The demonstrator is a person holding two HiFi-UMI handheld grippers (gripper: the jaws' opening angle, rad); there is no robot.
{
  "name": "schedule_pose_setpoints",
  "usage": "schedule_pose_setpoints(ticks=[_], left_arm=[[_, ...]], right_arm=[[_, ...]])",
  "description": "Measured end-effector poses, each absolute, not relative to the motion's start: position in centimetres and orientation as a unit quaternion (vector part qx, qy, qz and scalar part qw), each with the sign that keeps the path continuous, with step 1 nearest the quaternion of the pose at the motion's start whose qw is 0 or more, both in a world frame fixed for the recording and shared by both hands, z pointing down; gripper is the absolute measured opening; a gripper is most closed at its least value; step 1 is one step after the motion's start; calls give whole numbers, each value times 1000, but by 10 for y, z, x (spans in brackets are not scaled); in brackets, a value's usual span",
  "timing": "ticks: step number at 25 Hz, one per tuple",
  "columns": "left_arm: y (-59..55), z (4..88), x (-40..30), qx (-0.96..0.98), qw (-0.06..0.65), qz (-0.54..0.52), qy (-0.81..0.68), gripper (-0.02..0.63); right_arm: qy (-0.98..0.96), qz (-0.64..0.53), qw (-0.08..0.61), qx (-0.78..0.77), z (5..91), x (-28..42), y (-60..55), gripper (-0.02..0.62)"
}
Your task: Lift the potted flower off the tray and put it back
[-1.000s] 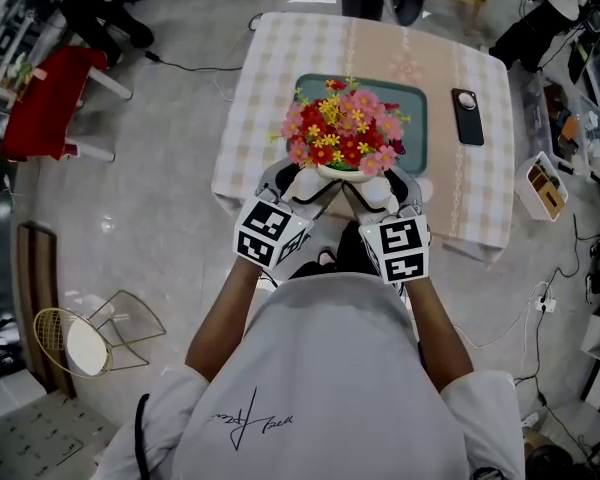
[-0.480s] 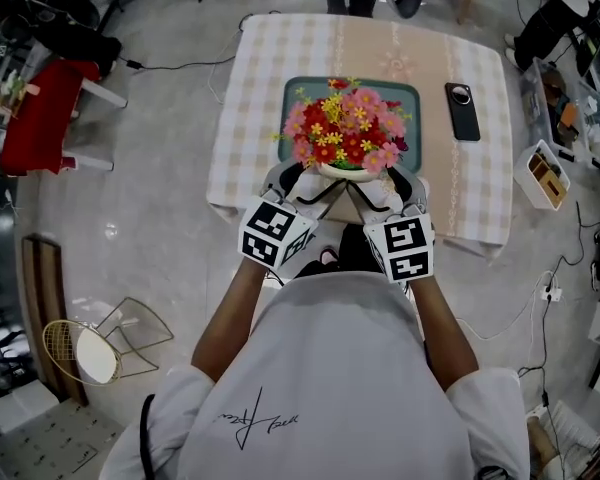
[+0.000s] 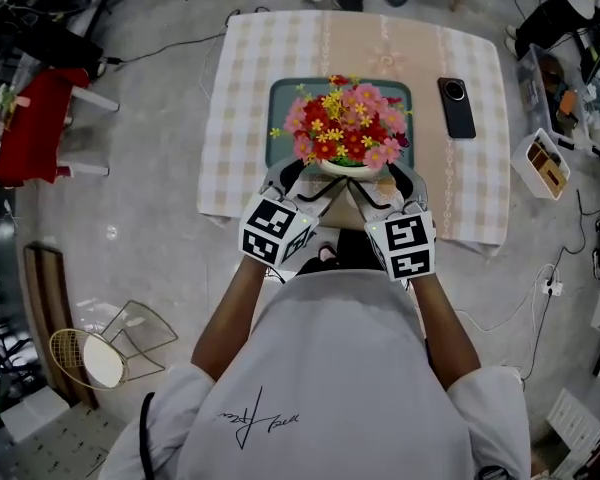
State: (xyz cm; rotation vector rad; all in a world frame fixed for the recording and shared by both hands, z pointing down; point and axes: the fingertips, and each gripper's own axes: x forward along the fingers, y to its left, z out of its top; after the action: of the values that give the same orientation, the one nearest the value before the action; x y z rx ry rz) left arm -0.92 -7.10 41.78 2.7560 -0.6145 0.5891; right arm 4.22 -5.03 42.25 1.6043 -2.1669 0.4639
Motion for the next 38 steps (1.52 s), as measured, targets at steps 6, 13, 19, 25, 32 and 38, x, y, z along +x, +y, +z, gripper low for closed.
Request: schedule_pose_setpoints(ticks=[6,13,19,25,32,38], left_arm=[[-81,423,10,948,128,211,-199,288],[-94,430,28,949,128,220,-188,288],[-105,435,38,948,133,226,-182,287],[-116,439,47,947,134,230,-179,285],[-124,447,55,946,138,238,-172,279],[-133,454,60,943,145,245,-173,278]], right_arm=[[-768,166,204,584,425,60,-60,310],[-762,177,200,590,433,77,-72,308],[-760,185,197,591,438,88,-82,307],[-760,186,204,588,444,96,-93,307],[-760,194,206,585,452,104,-101,307],[-761,199,212,580,459,110,-110,305]])
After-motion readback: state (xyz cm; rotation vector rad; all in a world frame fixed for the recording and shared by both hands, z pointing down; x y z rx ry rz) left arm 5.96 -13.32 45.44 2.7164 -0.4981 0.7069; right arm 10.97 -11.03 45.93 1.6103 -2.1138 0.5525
